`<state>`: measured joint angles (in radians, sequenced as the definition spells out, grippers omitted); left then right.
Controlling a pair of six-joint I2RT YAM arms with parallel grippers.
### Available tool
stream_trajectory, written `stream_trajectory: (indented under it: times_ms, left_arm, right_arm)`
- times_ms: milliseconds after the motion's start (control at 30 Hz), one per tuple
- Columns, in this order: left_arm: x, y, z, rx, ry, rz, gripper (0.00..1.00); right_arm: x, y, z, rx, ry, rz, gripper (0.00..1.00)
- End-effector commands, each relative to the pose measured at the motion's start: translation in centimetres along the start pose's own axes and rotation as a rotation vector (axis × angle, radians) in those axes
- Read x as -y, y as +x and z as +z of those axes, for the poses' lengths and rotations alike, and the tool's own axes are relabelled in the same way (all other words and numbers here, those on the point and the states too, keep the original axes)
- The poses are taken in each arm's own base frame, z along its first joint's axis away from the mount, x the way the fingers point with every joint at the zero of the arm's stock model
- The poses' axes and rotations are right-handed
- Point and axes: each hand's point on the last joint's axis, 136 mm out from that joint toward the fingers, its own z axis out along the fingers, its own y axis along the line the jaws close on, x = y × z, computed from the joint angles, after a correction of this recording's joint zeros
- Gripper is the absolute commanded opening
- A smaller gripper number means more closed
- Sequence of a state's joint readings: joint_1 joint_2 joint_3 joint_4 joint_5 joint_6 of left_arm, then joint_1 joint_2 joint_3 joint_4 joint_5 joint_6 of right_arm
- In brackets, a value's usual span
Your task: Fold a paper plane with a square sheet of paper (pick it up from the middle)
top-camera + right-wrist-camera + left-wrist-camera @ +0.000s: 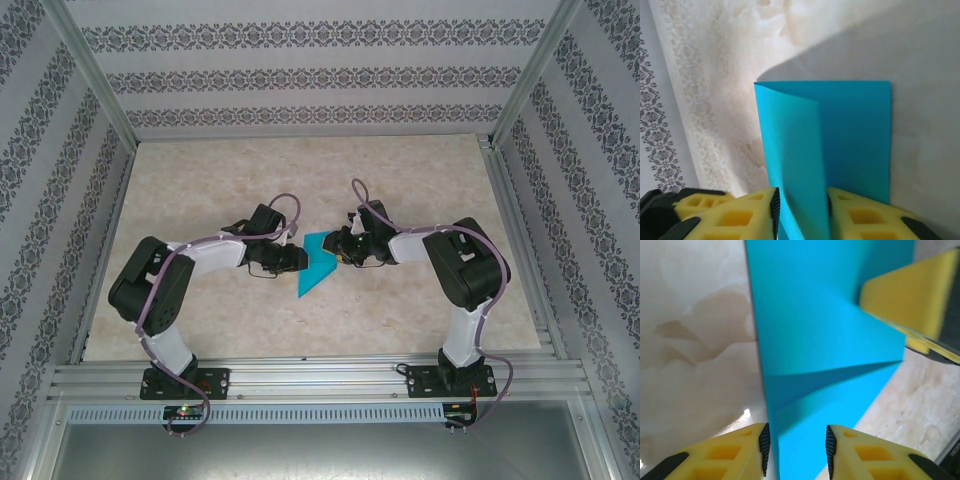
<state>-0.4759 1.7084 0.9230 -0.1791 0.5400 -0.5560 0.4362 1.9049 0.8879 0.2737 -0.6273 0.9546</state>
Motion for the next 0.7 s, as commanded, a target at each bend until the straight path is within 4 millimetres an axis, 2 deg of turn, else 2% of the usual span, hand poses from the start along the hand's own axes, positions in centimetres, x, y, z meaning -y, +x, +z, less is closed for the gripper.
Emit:
stream_trajectory:
  times_ms: [0,133,267,467,667]
  left_arm:
    - [-0.3,0.3,-1.6,0.03,-0.028,0.019,0.4]
    - [0.1,1.2,-2.0,0.032,-0.078,0.087,0.45]
    - [0.8,2.4,-1.6,0.019,-0.168,0.2,0.5]
    - [2.6,3.8,-0.1,0.015,-0.278,0.357,0.56]
    - [2.6,4.7,1.3,0.014,-0.437,0.476,0.6]
  right_arm:
    - [-0.3,-0.4,0.2,-0.018,-0.022,-0.037,0.27]
    - [-0.3,-0.3,0.1,-0.012,-0.023,-0.03,0.17]
    - [-0.7,-0.4,-0.4,0.017,-0.037,-0.003,0.1]
    - [-1.0,-0.1,-1.1,0.066,-0.028,0.03,0.07]
    - [-1.6,0.1,-1.1,0.064,-0.039,0.037,0.1]
